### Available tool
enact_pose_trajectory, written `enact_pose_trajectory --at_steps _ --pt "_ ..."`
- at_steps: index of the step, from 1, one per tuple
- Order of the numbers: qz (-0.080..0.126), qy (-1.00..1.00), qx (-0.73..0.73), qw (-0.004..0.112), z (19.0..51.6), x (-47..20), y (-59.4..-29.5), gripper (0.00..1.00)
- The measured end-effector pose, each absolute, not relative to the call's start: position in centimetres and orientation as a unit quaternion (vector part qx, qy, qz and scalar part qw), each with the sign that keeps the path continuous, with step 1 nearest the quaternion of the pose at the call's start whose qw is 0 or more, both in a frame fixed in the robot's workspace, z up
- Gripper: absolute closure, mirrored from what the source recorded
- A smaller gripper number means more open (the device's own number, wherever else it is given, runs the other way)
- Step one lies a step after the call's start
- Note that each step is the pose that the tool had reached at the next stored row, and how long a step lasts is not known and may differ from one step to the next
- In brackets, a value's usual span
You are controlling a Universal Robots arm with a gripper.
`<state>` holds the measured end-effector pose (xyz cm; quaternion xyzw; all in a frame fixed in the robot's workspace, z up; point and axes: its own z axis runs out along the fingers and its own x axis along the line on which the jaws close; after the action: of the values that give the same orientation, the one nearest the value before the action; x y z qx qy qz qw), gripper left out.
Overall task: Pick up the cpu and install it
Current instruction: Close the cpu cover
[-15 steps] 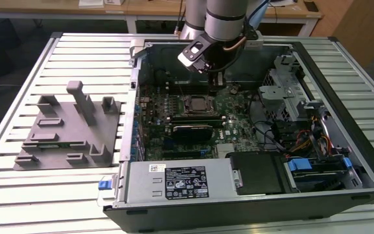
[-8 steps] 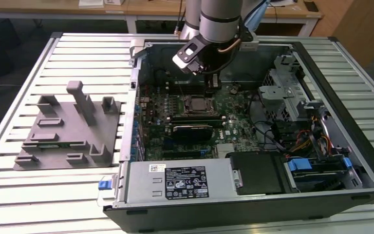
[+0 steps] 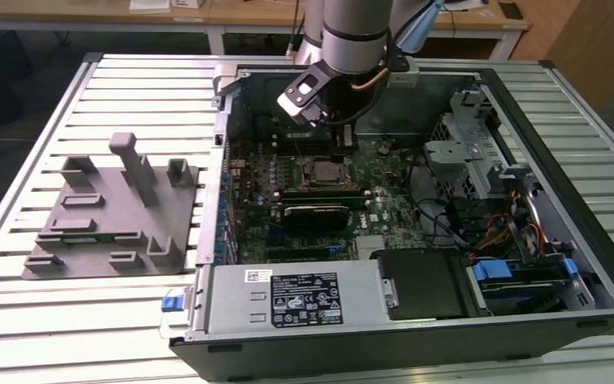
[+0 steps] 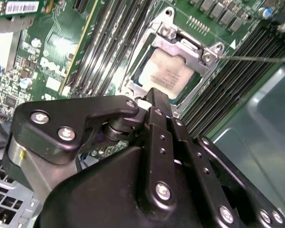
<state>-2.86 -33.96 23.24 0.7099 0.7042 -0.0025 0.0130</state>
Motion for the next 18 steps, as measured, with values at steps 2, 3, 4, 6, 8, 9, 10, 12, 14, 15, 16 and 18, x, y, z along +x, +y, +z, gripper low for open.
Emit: enact_pose_trajectory --at_steps 2,3,4,6,8,9,10,12,14,15,16,18 --pt "-0.003 0.704 0.710 0.013 23.11 -3.17 -33.96 0.89" --pt "-0.003 0.704 0.710 0.013 23.03 -3.31 -33.96 0.89" --pt "-0.003 0.704 0.710 0.013 22.96 -3.43 -33.96 0.89" --pt "-0.003 0.704 0.710 0.013 22.84 -3.63 -33.97 0.89" --pt "-0.003 0.704 0.710 0.013 22.79 -3.72 -33.97 0.89" --pt "-0.003 0.704 0.710 0.013 22.79 -3.72 -33.97 0.89" --pt "-0.003 0.704 0.710 0.013 22.79 -3.72 -33.97 0.89" --pt "-0.003 0.704 0.710 0.013 22.78 -3.72 -33.97 0.89" --pt "-0.003 0.705 0.709 0.013 22.78 -3.72 -33.97 0.89" --pt "-0.003 0.706 0.708 0.013 22.78 -3.71 -33.96 0.89" --pt "-0.002 0.710 0.705 0.013 22.78 -3.71 -33.96 0.89" --pt "-0.002 0.720 0.694 0.013 22.77 -3.71 -33.96 0.89"
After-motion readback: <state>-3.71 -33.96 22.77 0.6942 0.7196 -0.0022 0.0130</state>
